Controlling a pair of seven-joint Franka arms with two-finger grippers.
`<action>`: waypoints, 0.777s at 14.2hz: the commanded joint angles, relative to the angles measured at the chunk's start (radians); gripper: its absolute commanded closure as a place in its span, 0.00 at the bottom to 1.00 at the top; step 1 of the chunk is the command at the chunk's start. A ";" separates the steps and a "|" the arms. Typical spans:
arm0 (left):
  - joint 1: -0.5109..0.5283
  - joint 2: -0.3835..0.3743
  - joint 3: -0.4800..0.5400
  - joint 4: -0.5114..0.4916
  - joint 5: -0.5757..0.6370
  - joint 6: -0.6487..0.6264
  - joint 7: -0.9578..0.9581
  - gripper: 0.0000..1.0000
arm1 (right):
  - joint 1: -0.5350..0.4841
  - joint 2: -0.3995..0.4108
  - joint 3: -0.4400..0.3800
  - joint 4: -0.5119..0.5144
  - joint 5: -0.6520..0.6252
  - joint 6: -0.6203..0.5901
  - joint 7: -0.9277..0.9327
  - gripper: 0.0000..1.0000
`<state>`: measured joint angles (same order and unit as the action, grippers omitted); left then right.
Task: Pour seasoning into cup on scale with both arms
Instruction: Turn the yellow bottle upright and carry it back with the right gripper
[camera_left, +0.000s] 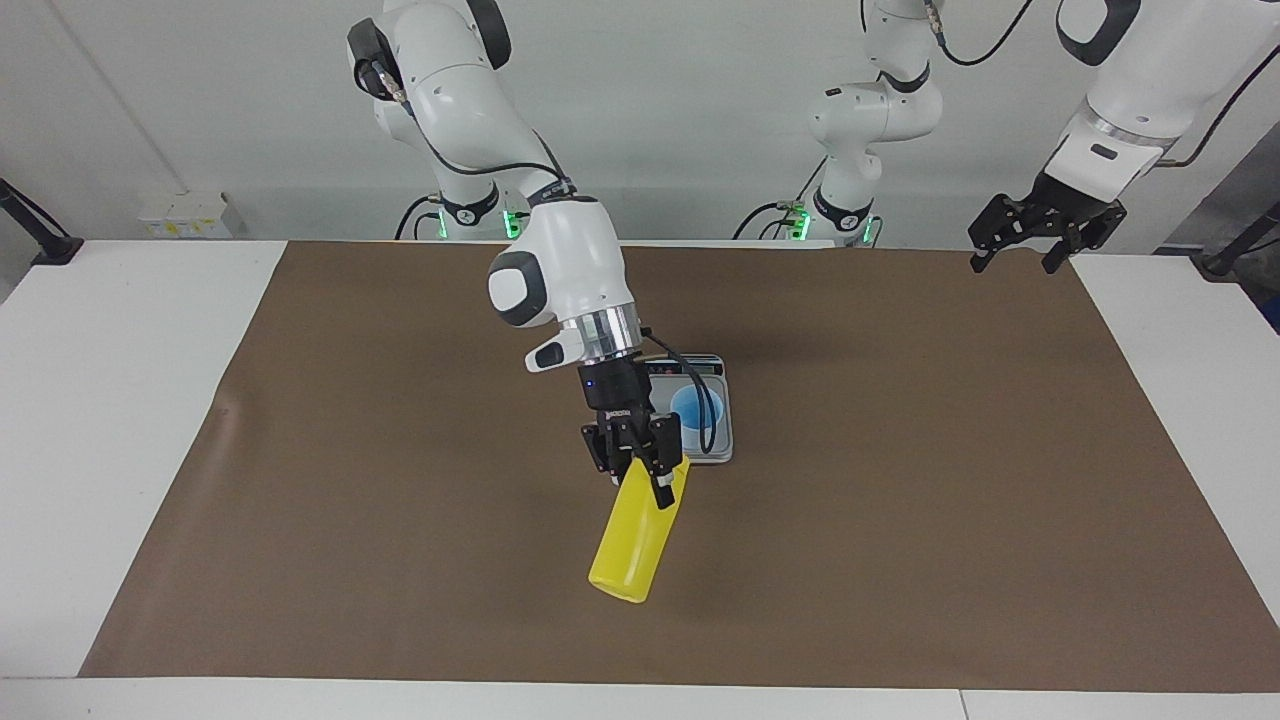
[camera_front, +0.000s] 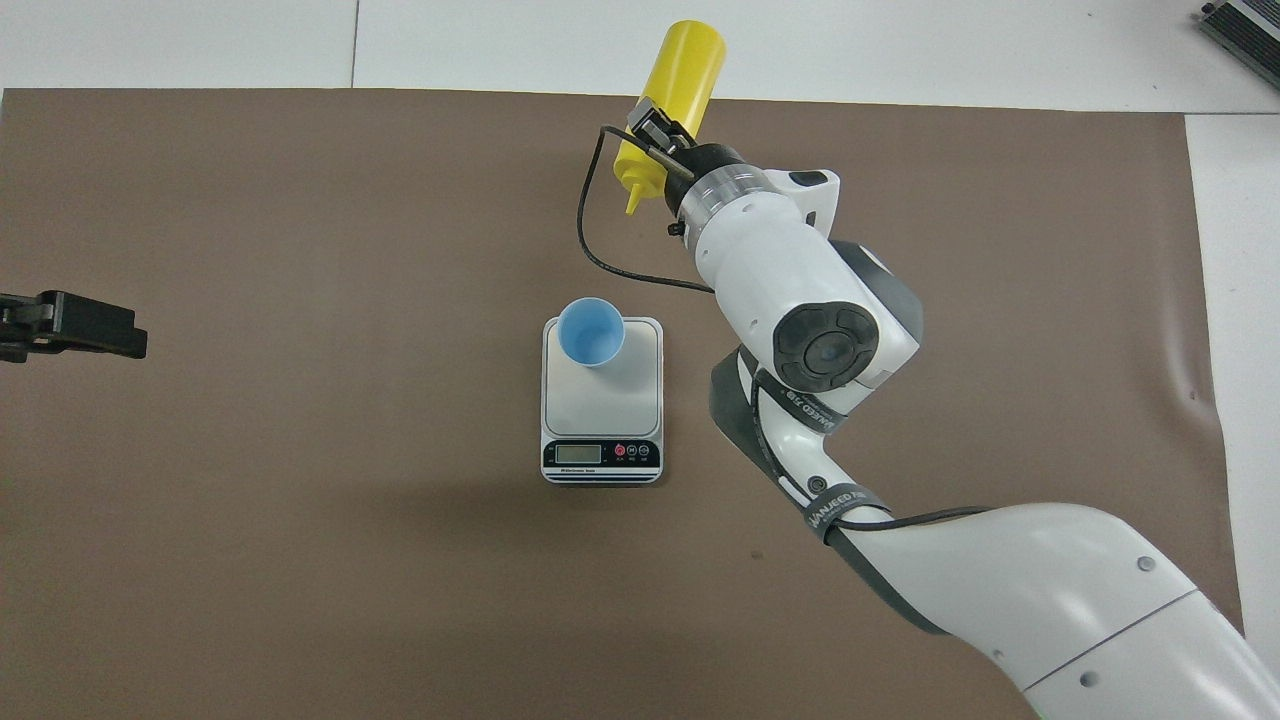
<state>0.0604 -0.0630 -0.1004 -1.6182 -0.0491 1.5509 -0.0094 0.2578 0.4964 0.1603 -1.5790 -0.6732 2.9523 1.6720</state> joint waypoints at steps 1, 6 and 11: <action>0.007 -0.017 -0.004 -0.012 0.009 -0.012 -0.006 0.00 | -0.035 -0.111 0.012 -0.113 0.027 -0.012 0.044 1.00; 0.009 -0.017 -0.004 -0.012 0.009 -0.012 -0.006 0.00 | -0.037 -0.179 0.039 -0.046 0.346 -0.263 0.034 1.00; 0.009 -0.017 -0.004 -0.012 0.008 -0.012 -0.006 0.00 | -0.087 -0.268 0.039 -0.055 0.528 -0.458 -0.076 1.00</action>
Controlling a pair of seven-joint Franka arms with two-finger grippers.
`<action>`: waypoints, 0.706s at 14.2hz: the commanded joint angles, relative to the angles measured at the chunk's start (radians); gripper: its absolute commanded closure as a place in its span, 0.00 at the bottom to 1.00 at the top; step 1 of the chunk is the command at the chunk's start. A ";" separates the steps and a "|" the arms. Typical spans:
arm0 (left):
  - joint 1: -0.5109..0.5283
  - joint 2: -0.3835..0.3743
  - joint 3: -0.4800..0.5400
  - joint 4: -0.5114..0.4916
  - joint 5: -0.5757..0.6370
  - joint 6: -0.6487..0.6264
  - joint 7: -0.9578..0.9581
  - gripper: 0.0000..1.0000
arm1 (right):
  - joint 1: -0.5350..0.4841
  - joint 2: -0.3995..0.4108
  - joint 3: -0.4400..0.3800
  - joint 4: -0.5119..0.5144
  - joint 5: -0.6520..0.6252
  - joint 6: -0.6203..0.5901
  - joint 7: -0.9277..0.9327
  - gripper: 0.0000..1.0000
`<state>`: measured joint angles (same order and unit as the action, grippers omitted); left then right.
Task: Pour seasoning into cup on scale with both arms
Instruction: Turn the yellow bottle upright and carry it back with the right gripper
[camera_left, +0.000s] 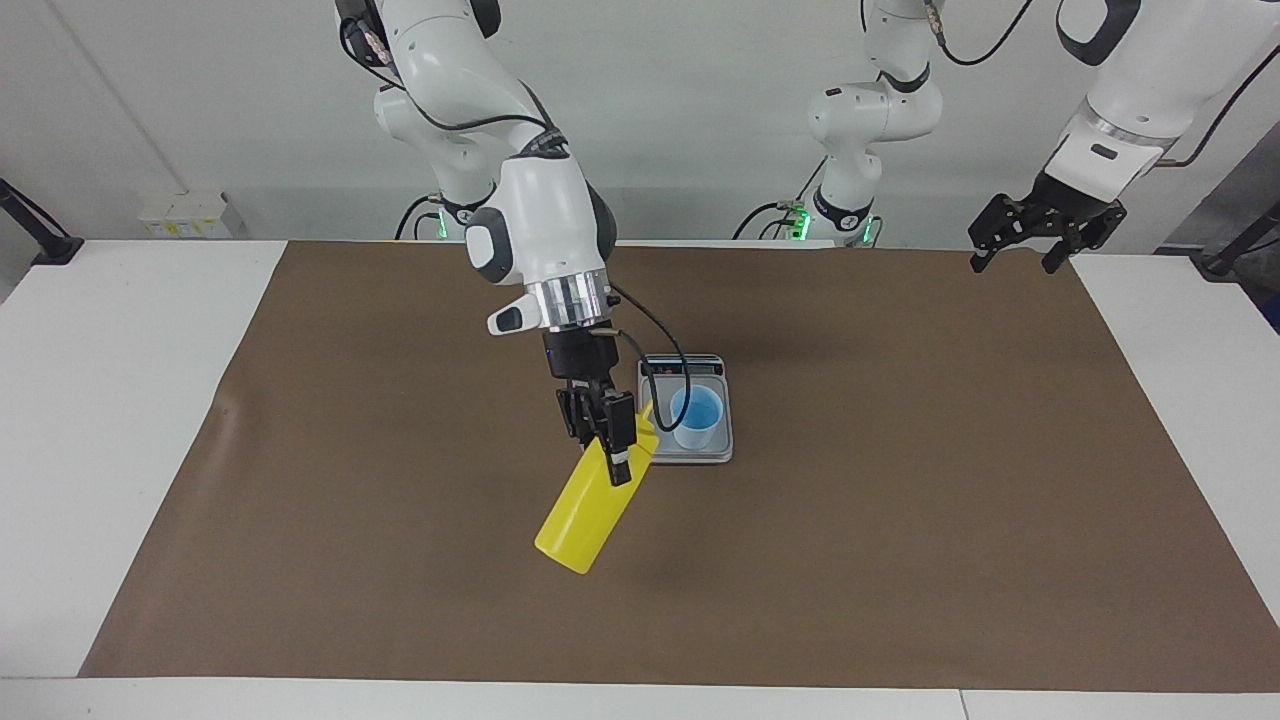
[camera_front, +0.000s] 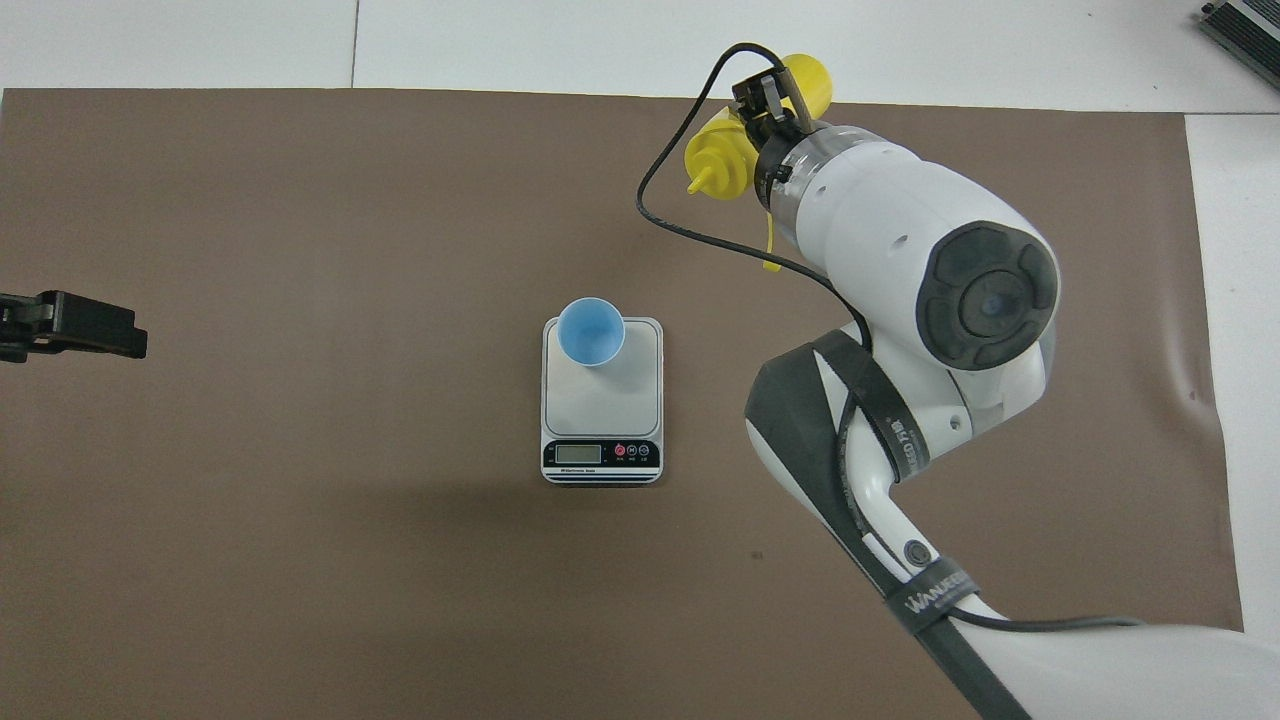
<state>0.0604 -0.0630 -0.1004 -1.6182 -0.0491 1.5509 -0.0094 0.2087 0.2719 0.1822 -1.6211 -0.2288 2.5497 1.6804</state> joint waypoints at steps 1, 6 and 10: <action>0.009 -0.017 -0.004 -0.012 0.009 -0.012 -0.006 0.00 | -0.054 -0.059 0.017 -0.013 0.141 -0.098 -0.156 1.00; 0.009 -0.017 -0.004 -0.012 0.009 -0.012 -0.006 0.00 | -0.195 -0.126 0.016 -0.006 0.491 -0.354 -0.387 1.00; 0.009 -0.017 -0.004 -0.012 0.009 -0.012 -0.006 0.00 | -0.296 -0.145 0.013 -0.017 0.751 -0.465 -0.396 1.00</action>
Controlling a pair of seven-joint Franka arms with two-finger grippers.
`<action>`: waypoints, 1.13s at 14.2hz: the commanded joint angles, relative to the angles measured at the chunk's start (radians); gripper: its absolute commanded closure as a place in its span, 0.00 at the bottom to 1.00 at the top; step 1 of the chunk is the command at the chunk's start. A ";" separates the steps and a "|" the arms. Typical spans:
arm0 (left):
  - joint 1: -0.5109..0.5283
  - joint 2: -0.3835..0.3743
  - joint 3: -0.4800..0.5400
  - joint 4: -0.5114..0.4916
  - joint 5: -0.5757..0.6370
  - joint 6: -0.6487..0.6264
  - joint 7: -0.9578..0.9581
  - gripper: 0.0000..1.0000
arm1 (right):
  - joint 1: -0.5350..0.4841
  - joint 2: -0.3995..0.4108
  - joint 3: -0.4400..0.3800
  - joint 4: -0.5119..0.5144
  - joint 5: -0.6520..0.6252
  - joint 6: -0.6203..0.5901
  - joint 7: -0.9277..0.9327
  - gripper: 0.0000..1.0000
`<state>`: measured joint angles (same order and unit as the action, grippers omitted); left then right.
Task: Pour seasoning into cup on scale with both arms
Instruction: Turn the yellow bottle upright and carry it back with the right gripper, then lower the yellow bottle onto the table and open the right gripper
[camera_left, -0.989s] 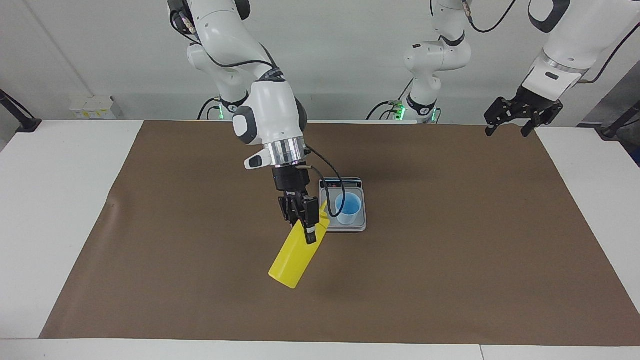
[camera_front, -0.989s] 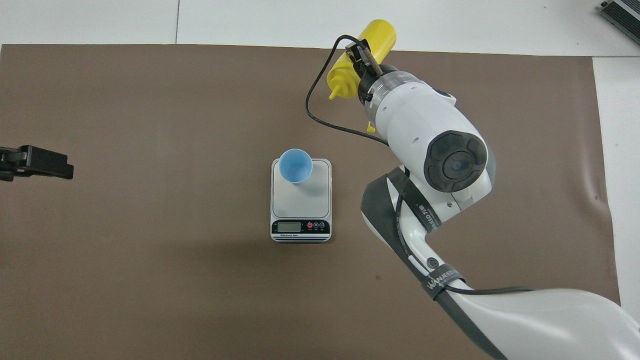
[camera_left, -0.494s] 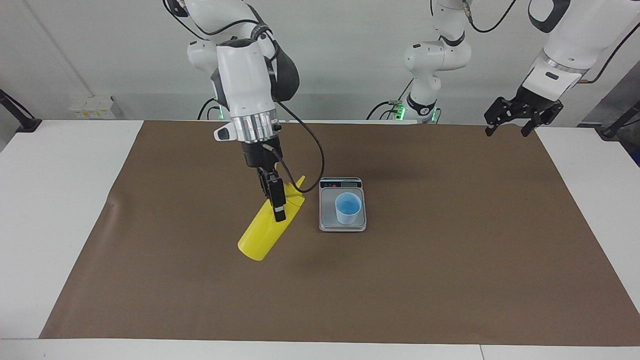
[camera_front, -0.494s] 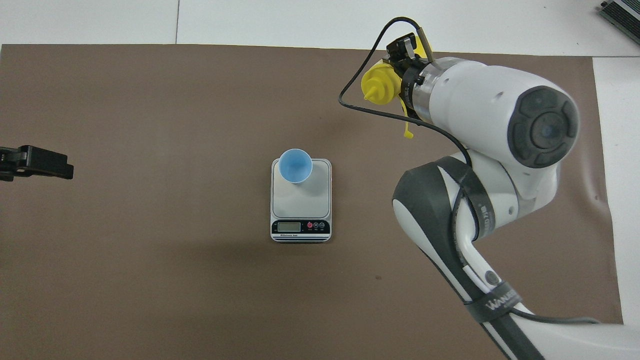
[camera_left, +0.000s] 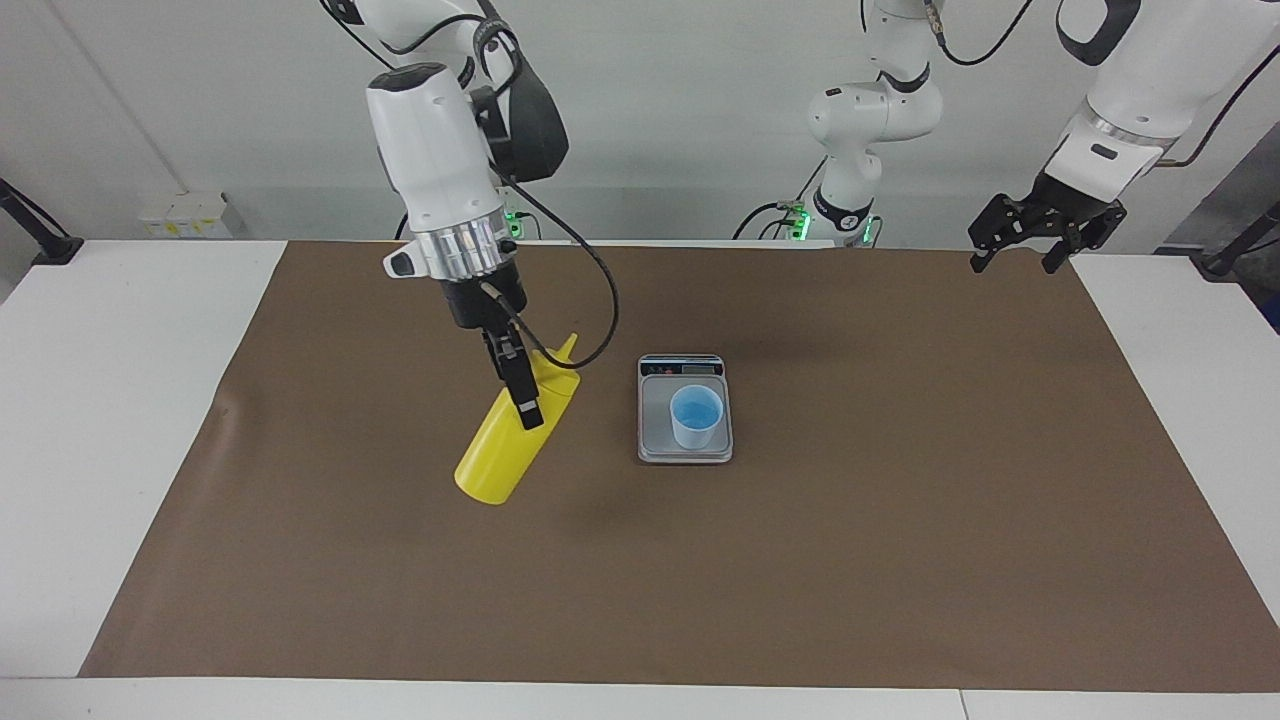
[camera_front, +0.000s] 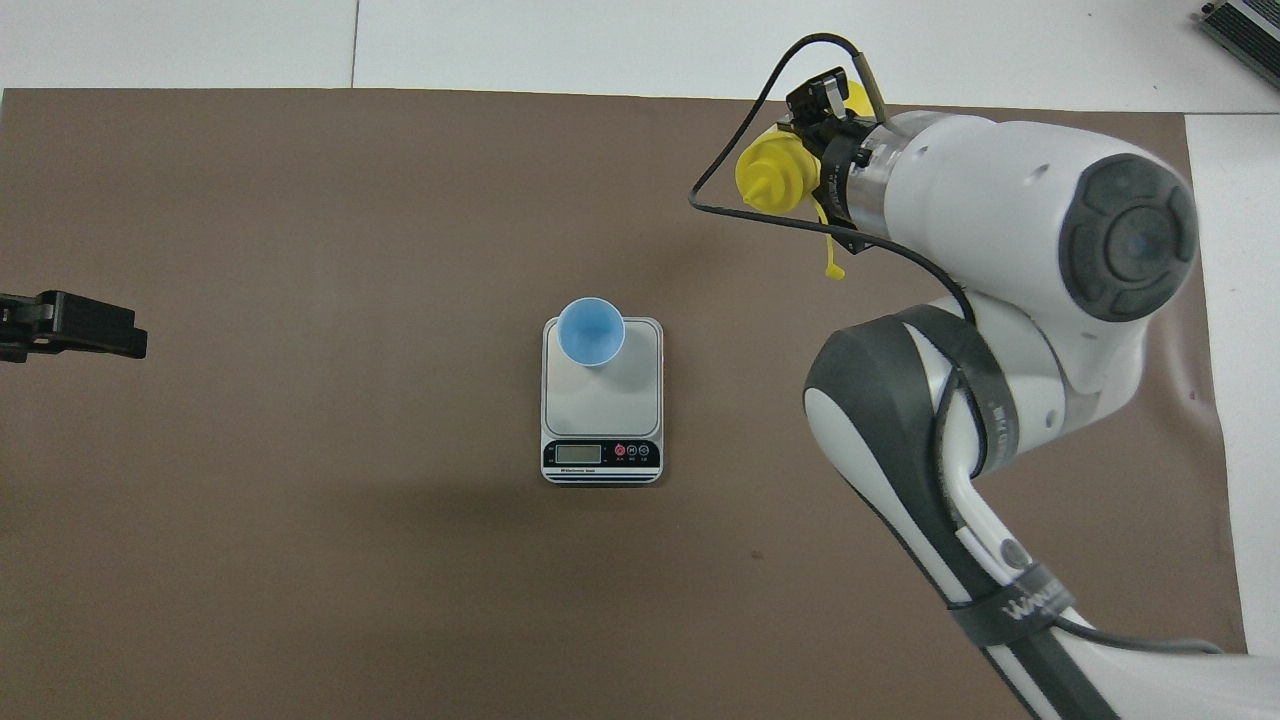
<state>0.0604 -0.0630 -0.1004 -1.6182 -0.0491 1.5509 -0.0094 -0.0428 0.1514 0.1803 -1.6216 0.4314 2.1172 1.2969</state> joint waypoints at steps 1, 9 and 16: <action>0.009 -0.017 -0.004 -0.012 0.008 -0.012 -0.006 0.00 | -0.075 -0.024 0.015 -0.027 0.142 -0.066 -0.014 1.00; 0.009 -0.017 -0.004 -0.012 0.009 -0.012 -0.006 0.00 | -0.195 -0.004 0.015 -0.207 0.326 -0.160 -0.065 1.00; 0.009 -0.017 -0.004 -0.012 0.009 -0.012 -0.006 0.00 | -0.282 -0.004 0.013 -0.354 0.460 -0.168 -0.264 1.00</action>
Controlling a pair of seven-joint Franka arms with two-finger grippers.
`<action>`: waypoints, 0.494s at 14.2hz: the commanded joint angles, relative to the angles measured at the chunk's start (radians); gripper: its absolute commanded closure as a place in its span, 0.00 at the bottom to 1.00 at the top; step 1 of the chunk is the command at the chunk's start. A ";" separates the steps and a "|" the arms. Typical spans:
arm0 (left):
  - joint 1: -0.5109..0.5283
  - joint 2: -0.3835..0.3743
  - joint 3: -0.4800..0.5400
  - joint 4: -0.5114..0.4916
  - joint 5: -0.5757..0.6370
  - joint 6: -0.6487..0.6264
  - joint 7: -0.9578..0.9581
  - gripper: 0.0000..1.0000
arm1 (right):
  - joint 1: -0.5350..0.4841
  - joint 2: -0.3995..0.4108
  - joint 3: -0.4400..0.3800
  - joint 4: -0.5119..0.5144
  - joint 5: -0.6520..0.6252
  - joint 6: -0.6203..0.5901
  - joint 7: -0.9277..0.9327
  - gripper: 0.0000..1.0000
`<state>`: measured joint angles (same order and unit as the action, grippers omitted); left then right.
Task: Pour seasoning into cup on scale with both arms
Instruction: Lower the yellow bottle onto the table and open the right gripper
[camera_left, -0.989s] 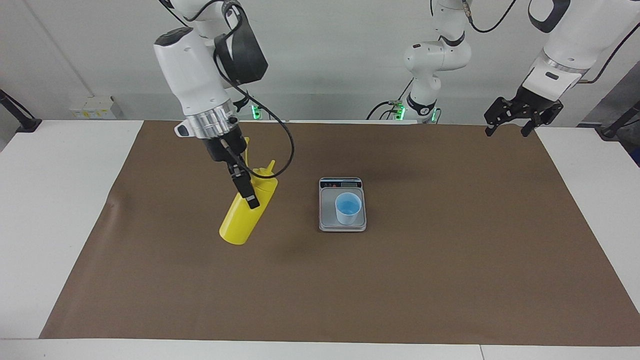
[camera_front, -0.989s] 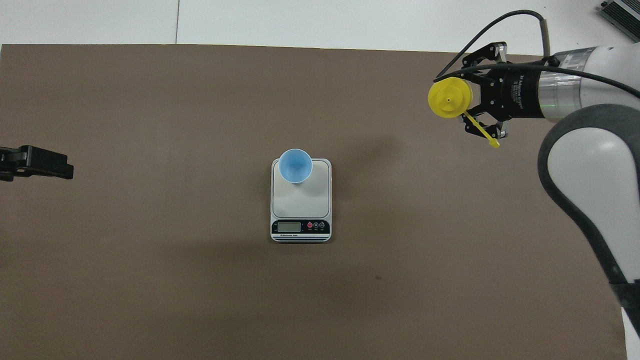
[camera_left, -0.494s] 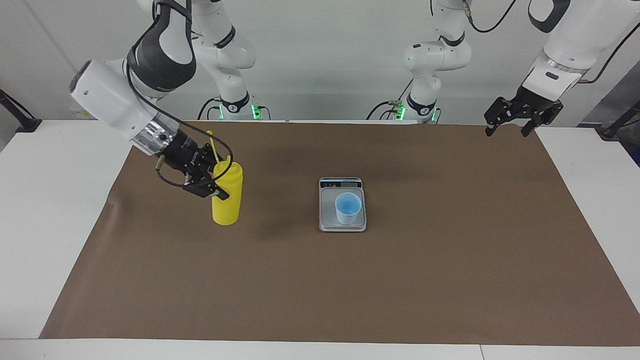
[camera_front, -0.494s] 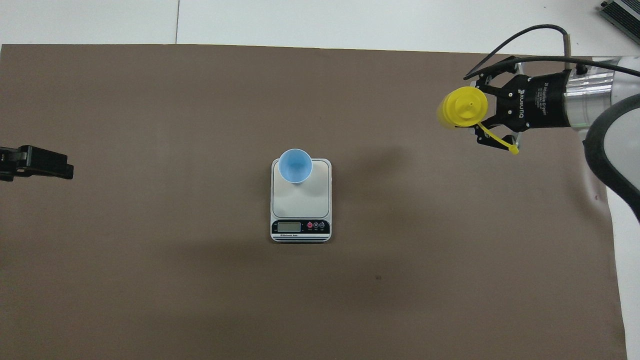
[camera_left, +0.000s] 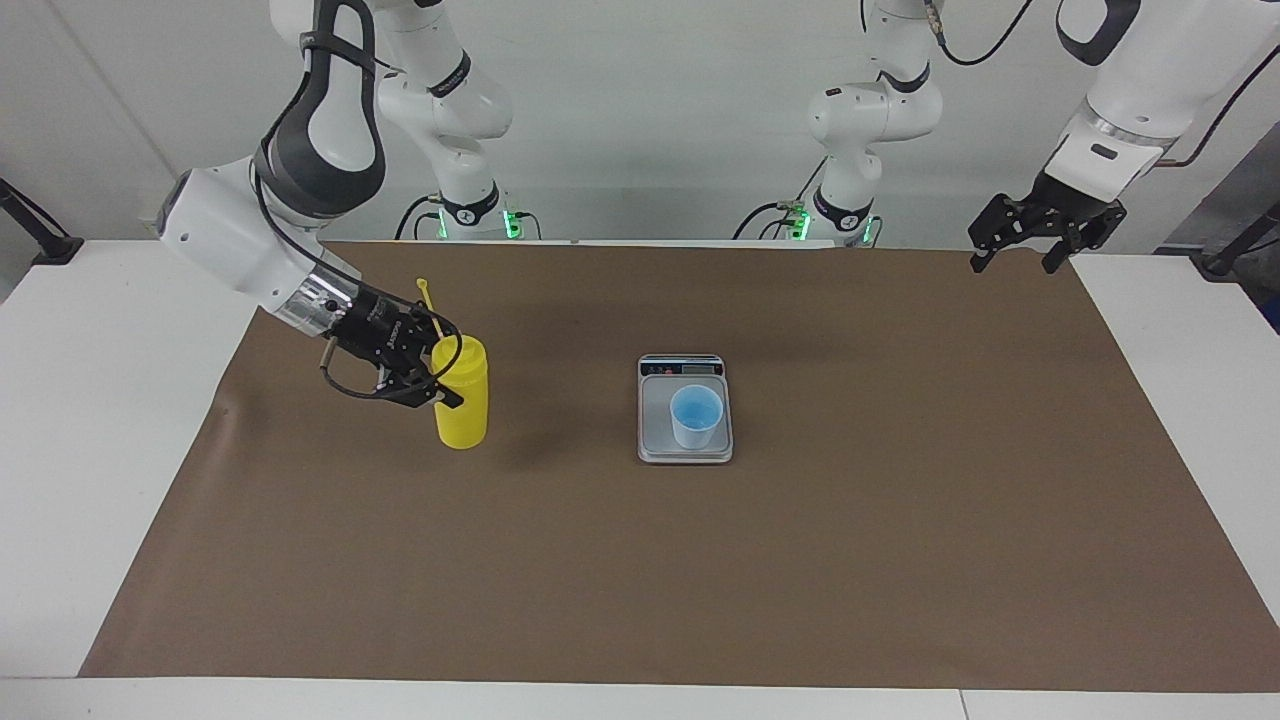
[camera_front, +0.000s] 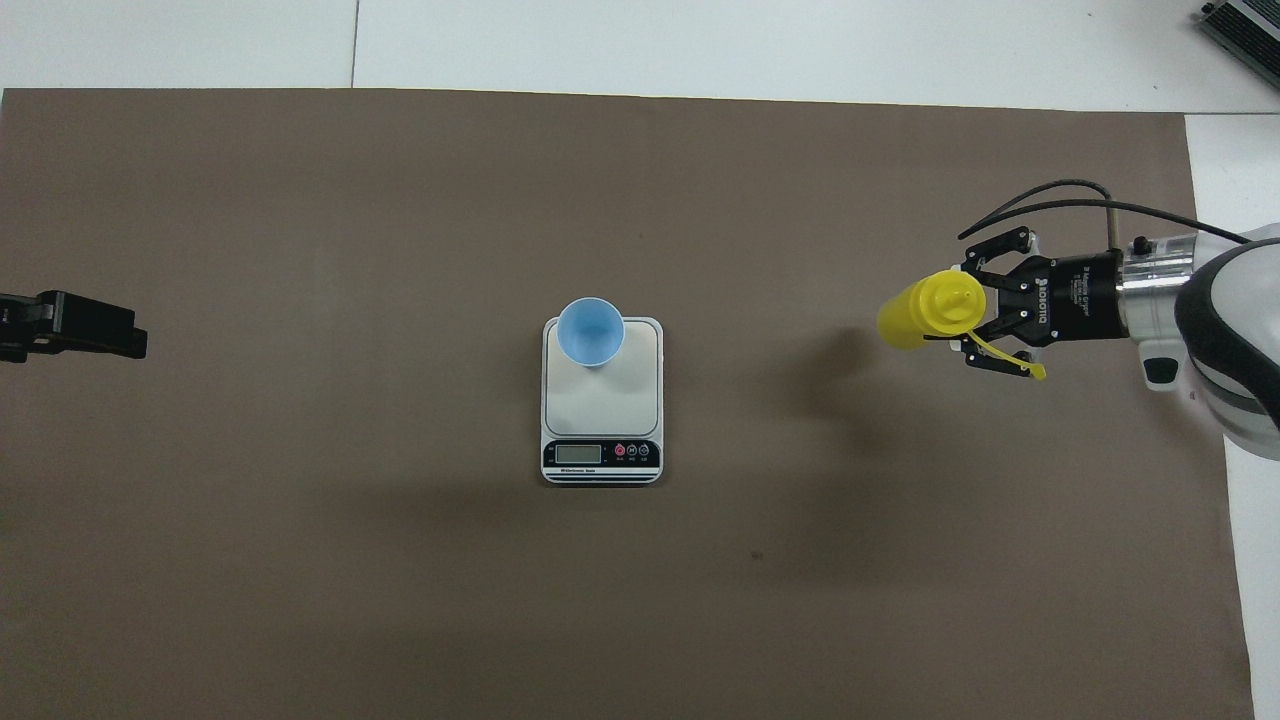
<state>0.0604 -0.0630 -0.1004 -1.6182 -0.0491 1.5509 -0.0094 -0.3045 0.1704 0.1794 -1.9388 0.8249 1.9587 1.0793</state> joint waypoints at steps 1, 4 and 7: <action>0.009 -0.017 -0.004 -0.012 0.009 -0.012 -0.006 0.00 | -0.030 -0.022 0.014 -0.051 0.071 -0.008 -0.064 1.00; 0.009 -0.017 -0.004 -0.012 0.009 -0.012 -0.006 0.00 | -0.039 -0.022 0.012 -0.080 0.076 0.005 -0.093 1.00; 0.009 -0.017 -0.004 -0.012 0.009 -0.012 -0.006 0.00 | -0.028 -0.032 0.012 -0.124 0.076 0.055 -0.091 1.00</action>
<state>0.0604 -0.0630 -0.1004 -1.6182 -0.0491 1.5509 -0.0094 -0.3233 0.1702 0.1796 -2.0078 0.8613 1.9724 1.0195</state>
